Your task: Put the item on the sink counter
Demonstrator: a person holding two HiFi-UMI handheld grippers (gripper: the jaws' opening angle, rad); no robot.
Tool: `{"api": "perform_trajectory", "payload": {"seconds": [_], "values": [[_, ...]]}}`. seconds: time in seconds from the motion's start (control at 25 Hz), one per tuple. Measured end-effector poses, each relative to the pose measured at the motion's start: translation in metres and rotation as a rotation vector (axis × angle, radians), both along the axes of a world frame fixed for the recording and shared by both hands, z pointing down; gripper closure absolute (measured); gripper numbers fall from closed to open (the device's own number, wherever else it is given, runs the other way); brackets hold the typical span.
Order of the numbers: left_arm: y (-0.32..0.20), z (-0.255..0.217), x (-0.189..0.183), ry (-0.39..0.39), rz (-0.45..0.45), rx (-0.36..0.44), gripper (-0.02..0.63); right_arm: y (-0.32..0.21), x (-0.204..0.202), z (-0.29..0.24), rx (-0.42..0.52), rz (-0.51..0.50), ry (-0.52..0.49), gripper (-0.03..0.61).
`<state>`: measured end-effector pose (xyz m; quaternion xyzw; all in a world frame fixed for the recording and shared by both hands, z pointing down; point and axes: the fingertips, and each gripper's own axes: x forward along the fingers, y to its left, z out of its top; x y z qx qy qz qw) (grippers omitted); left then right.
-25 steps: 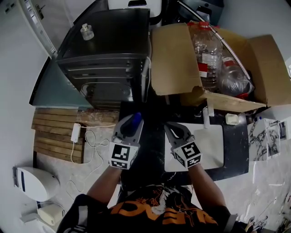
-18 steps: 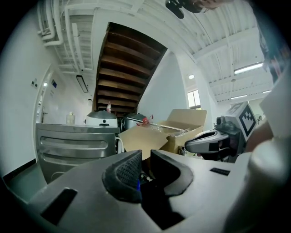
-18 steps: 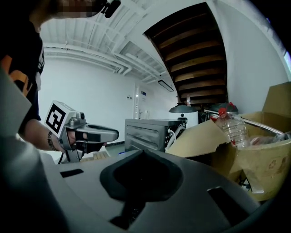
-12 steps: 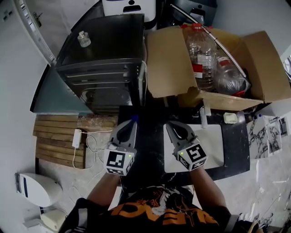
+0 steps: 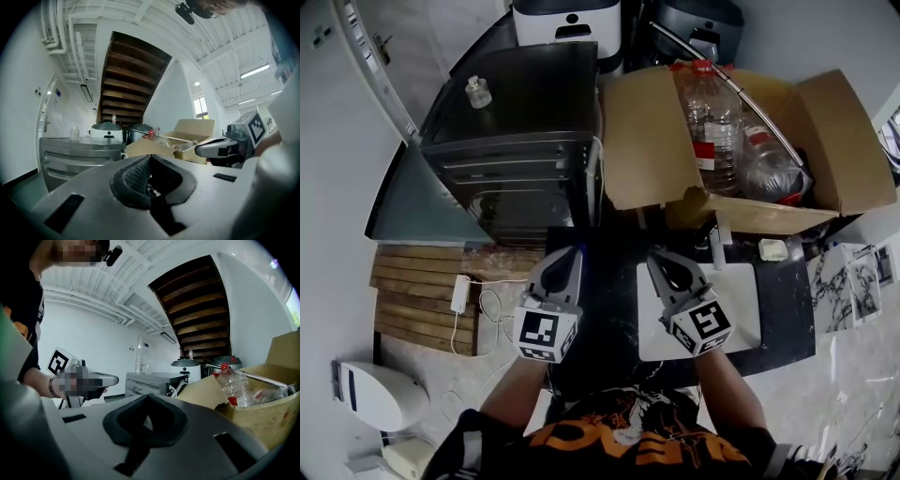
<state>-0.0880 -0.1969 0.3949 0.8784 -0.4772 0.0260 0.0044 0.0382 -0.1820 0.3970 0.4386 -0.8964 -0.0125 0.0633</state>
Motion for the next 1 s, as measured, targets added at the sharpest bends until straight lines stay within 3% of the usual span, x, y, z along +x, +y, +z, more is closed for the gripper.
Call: {"api": "perform_trajectory", "payload": {"seconds": [1.0], "values": [[0.023,-0.002,0.018,-0.058,0.025,-0.001,0.598,0.018,0.011,-0.001,-0.001,0.009,-0.021,0.565]]}}
